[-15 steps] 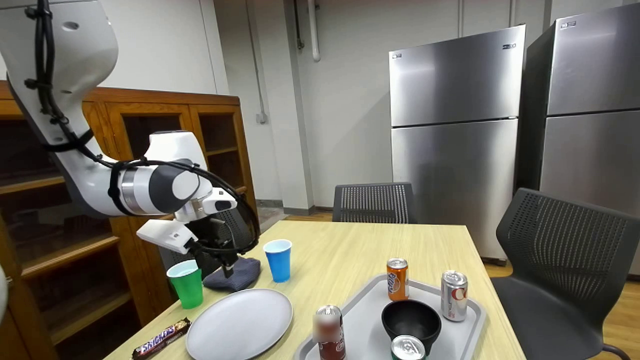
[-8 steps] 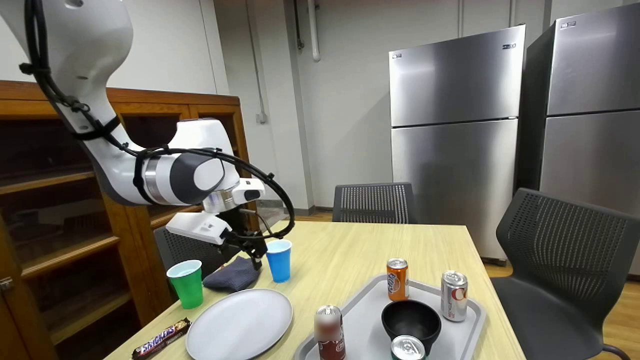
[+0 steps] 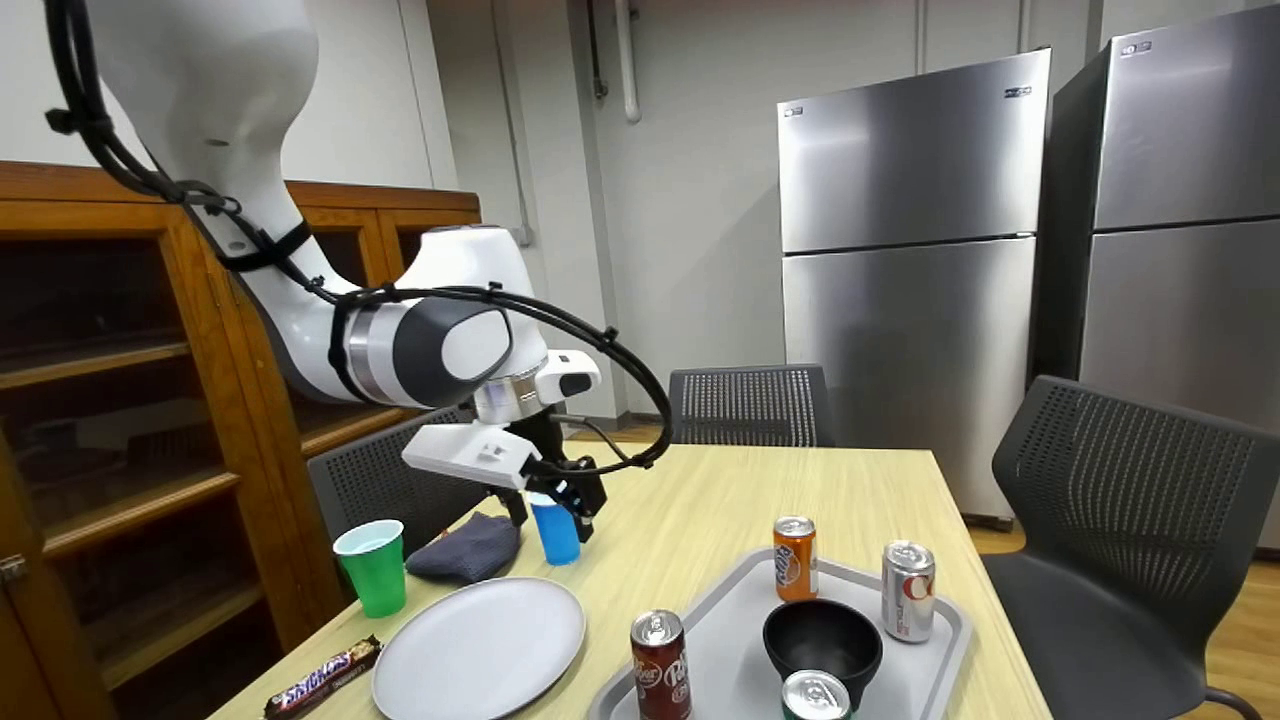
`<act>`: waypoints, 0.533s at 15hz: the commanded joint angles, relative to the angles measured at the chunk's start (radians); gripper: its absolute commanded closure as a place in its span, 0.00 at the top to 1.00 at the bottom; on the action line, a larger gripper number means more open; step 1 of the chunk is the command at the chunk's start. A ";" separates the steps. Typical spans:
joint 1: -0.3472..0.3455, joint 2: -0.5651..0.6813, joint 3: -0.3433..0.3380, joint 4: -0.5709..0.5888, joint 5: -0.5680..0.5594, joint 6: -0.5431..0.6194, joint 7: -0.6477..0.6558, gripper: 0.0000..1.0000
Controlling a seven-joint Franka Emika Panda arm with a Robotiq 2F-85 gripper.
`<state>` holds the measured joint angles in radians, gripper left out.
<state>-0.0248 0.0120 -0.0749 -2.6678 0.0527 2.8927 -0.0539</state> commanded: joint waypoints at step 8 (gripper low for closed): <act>-0.097 -0.007 -0.069 0.020 0.000 -0.022 -0.112 1.00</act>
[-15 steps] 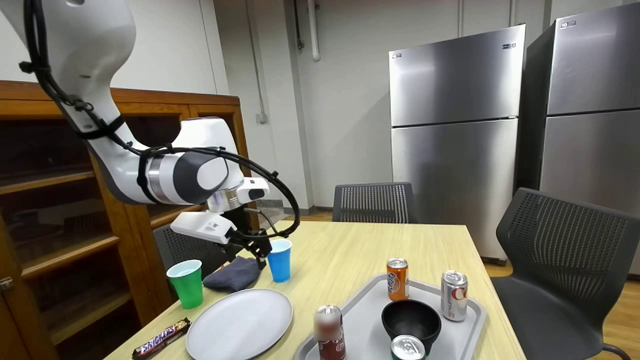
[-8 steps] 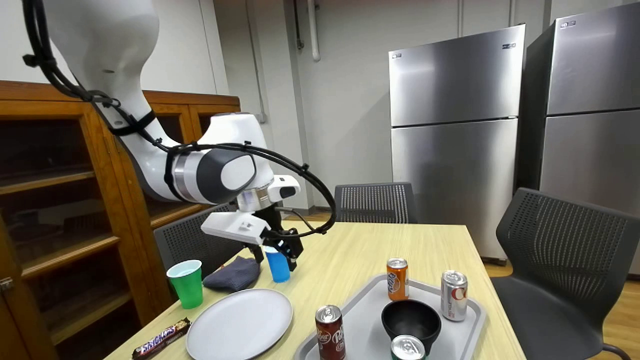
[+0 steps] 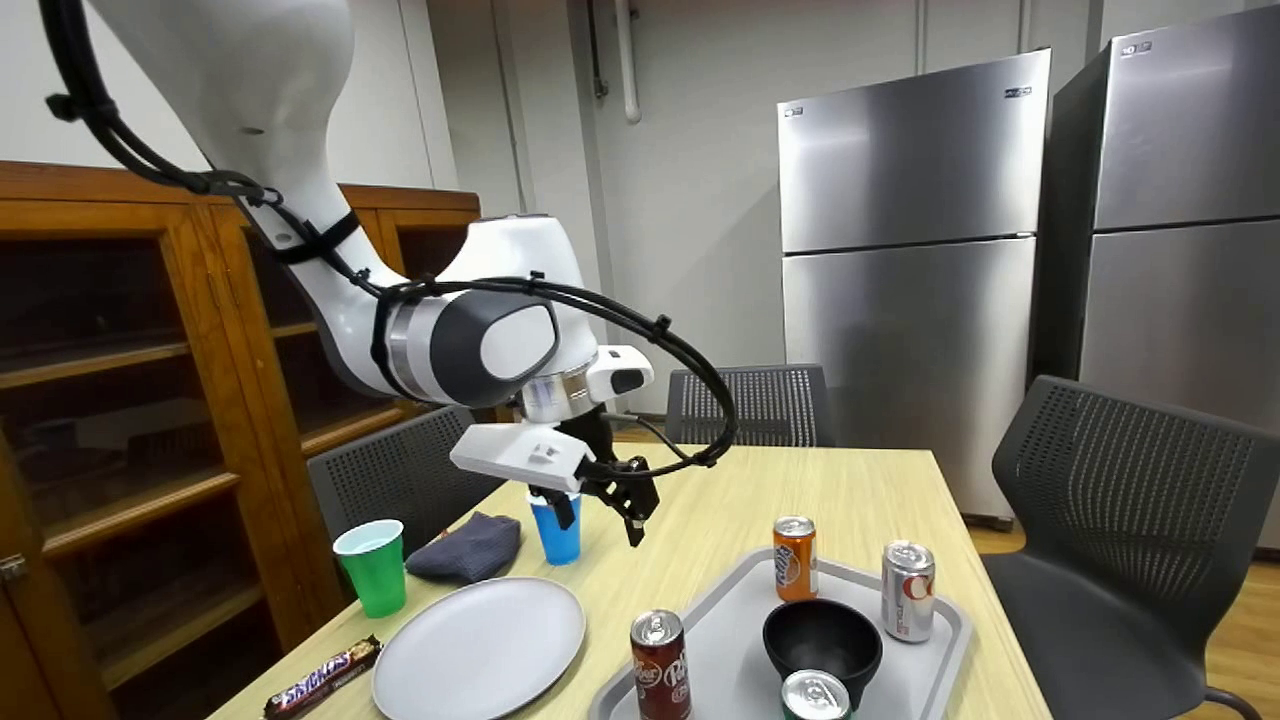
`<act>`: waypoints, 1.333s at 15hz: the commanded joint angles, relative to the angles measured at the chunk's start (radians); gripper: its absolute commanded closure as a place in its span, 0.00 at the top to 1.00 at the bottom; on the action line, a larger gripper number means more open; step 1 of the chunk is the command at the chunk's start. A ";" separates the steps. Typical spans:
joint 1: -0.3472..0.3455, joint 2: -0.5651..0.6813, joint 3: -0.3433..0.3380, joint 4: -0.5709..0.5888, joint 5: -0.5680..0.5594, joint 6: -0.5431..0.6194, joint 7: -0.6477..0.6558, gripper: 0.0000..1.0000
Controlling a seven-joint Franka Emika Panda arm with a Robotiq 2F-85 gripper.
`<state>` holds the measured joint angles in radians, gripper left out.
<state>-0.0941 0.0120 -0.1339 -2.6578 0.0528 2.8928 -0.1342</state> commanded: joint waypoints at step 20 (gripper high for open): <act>-0.057 0.176 -0.092 0.023 -0.090 0.004 0.088 1.00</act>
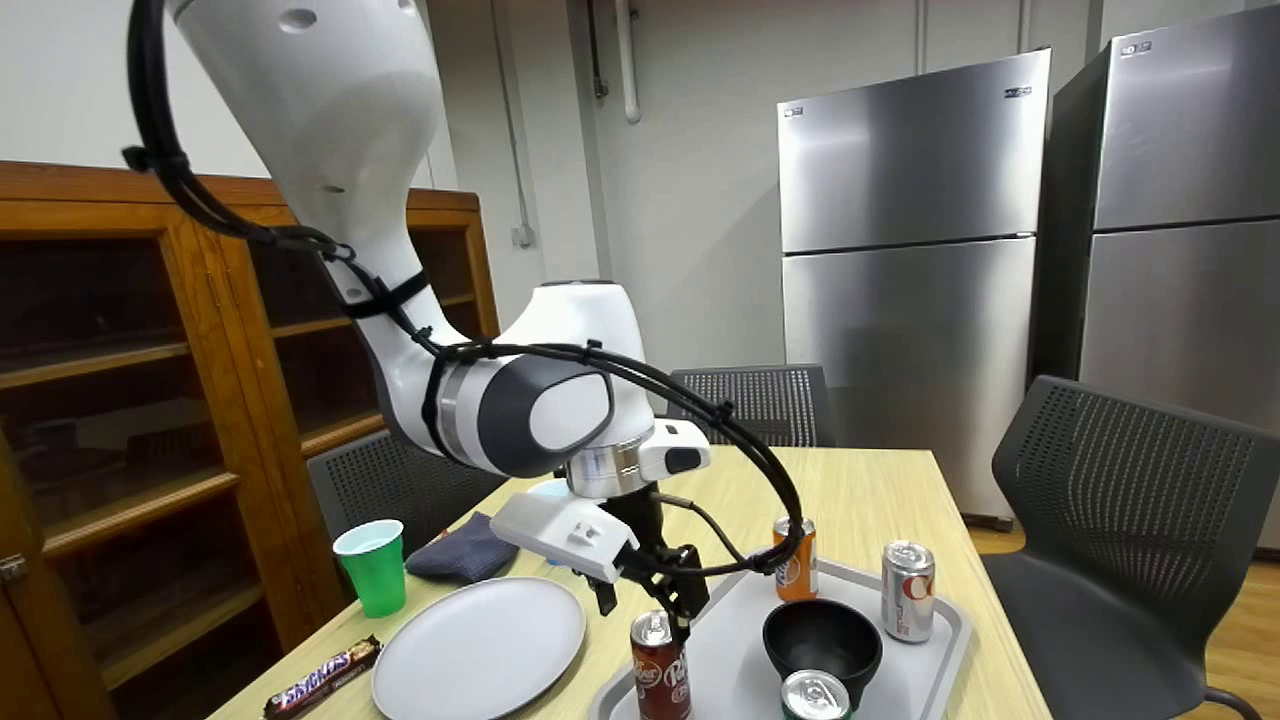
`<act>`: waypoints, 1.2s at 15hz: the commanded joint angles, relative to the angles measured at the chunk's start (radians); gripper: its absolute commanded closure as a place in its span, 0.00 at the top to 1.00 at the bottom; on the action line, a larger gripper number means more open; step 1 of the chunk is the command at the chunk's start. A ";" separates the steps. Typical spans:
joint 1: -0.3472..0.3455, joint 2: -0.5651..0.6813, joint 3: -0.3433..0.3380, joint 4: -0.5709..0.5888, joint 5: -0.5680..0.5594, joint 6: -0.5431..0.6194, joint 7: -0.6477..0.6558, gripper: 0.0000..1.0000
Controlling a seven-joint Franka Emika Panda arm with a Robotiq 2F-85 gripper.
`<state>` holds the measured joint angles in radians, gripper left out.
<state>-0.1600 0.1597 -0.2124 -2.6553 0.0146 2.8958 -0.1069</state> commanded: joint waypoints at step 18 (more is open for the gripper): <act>0.041 0.154 -0.016 0.112 -0.056 0.022 0.168 1.00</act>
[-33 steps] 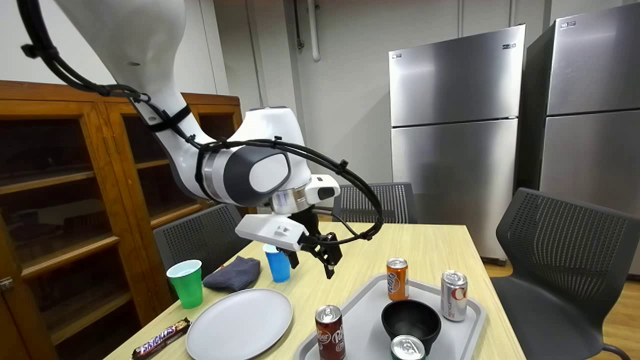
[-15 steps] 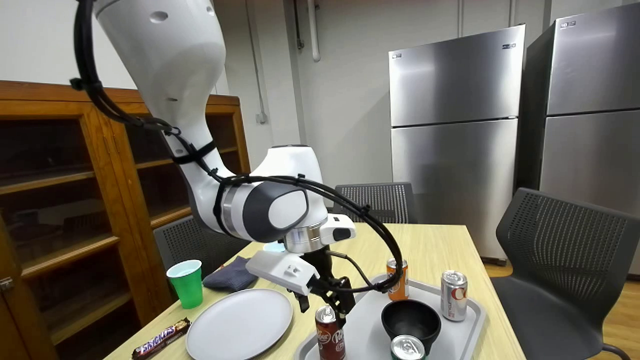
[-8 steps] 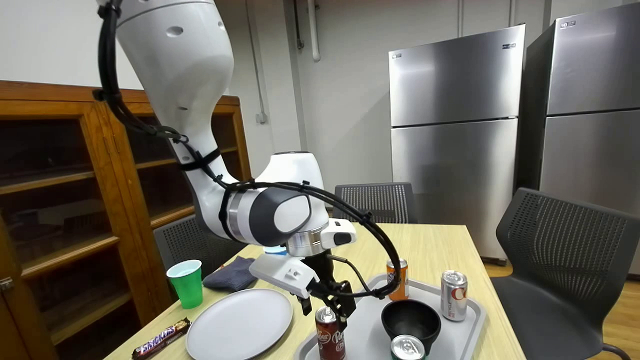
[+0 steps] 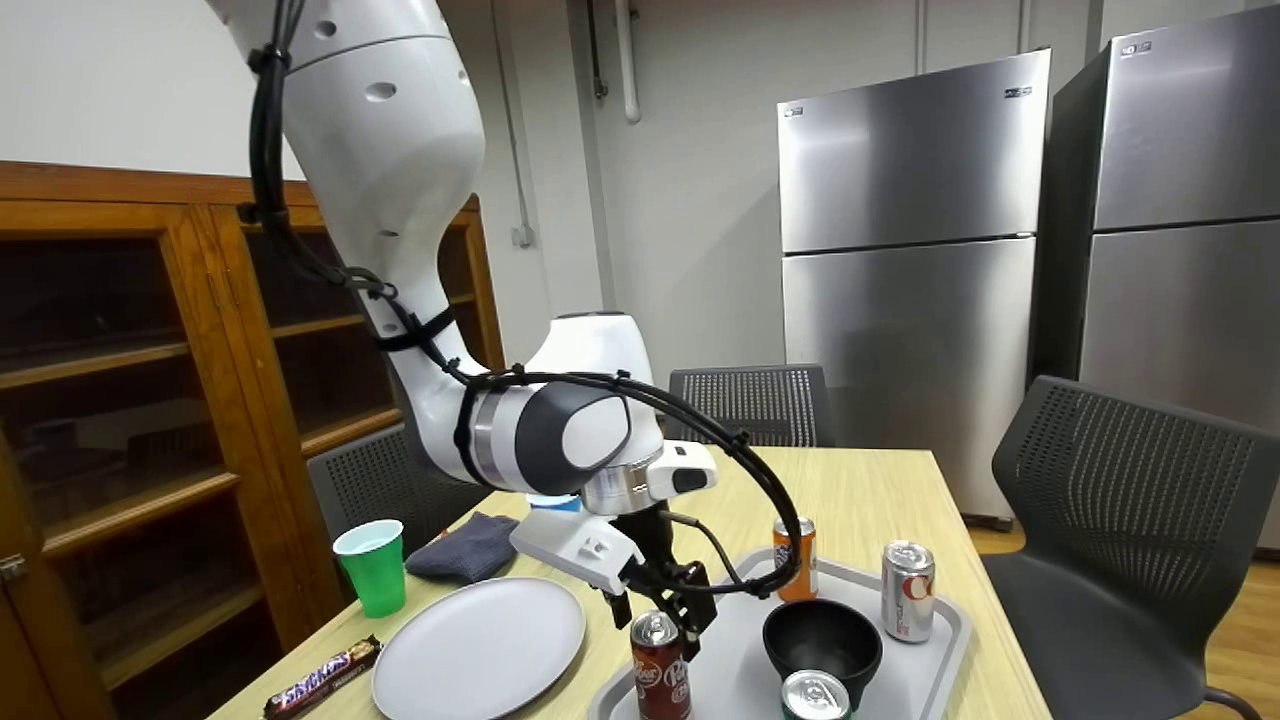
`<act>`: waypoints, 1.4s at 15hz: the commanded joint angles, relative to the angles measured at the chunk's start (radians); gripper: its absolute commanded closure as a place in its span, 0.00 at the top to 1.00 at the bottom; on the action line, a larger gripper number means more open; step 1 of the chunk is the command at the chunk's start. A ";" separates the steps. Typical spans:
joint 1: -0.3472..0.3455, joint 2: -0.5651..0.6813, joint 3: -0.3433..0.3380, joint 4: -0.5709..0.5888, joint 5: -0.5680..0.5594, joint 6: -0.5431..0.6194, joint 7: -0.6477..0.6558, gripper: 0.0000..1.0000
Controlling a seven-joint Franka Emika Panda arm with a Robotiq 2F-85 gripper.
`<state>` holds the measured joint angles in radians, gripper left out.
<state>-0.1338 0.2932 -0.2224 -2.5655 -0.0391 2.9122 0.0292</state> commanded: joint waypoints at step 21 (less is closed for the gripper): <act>0.214 -0.190 -0.073 -0.075 -0.211 0.030 0.233 0.38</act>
<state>0.0290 0.1772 -0.2784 -2.6072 -0.1666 2.9476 0.1668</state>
